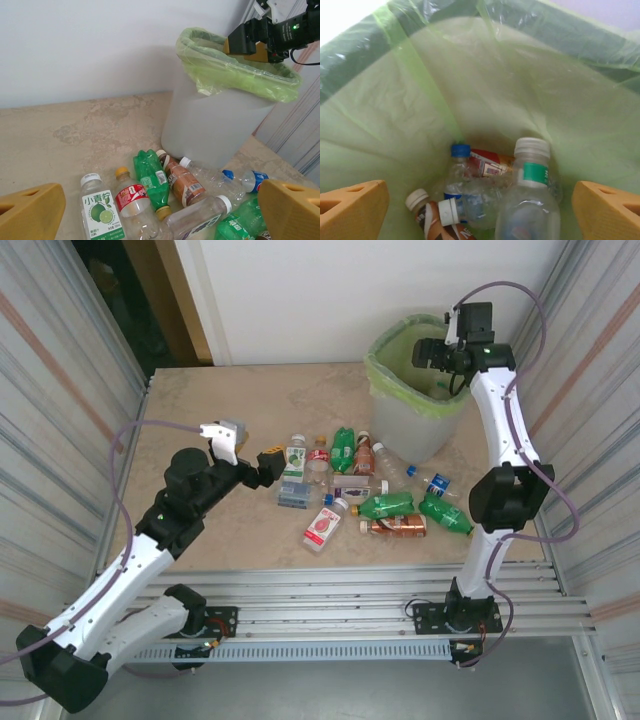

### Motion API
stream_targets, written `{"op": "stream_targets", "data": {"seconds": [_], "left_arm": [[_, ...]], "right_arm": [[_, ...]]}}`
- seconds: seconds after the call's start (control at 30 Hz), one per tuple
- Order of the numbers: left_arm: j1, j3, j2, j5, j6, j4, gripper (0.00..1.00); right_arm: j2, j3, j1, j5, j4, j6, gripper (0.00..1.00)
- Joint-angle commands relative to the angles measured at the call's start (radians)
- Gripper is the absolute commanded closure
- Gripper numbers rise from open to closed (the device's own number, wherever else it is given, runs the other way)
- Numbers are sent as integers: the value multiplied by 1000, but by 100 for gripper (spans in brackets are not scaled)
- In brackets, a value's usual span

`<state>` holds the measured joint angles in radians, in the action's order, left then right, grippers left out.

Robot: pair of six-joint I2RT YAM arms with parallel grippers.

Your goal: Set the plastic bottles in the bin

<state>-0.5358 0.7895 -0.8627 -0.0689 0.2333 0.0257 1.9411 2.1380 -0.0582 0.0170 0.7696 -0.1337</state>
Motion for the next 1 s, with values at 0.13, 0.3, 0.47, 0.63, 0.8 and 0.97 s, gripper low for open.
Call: {"op": "stream_targets", "data": {"seconds": [0.13, 0.3, 0.47, 0.63, 0.8, 0.97], "left_arm": [[5, -9, 14, 1, 12, 9, 1], [6, 2, 5, 24, 10, -21, 1], [7, 13, -16, 46, -5, -49, 1], [12, 31, -50, 65, -18, -68, 1], [20, 58, -90, 71, -14, -88, 1], [22, 75, -130, 78, -7, -104, 1]], "right_arm": [[-18, 108, -28, -29, 66, 35, 7], [-69, 114, -46, -28, 73, 23, 4], [-119, 114, -65, -33, 96, 5, 2], [-175, 99, -86, -60, 139, -16, 1], [-272, 25, -105, -98, 146, -48, 0], [-401, -112, -124, -146, 131, -90, 2]]}}
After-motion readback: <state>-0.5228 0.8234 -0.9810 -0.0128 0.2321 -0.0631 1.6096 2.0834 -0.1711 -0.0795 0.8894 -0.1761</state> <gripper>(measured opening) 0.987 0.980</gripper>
